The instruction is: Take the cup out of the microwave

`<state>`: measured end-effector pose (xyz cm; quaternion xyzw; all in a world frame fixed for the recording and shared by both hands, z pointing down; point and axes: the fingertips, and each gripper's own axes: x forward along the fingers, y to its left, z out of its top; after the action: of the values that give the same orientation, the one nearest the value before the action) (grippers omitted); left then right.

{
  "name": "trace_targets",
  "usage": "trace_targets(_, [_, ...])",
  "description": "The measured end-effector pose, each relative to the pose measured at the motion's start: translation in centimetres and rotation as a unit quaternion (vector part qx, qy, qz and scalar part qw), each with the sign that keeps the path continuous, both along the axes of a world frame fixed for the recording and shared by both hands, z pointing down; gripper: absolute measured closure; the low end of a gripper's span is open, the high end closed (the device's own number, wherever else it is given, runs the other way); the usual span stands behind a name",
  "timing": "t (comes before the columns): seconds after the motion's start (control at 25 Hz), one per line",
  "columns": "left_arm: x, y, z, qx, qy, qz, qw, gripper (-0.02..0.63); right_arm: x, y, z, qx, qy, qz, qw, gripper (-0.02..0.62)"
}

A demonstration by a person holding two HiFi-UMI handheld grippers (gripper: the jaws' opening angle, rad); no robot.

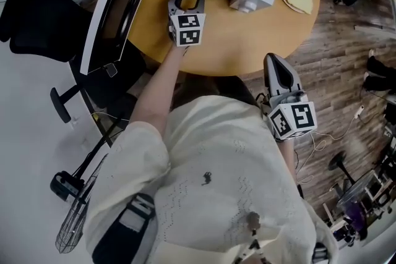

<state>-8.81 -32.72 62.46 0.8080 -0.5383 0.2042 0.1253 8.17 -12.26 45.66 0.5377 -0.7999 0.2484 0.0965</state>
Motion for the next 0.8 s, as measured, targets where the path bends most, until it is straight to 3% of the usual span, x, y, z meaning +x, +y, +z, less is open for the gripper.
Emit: trace_targets(0.8, [-0.3, 10.9, -4.5, 0.014, 0.016, -0.038, 0.9991, 0.357, 0.4, 2.4, -0.1, 0.015, -0.008, -0.081, 0.997, 0.588])
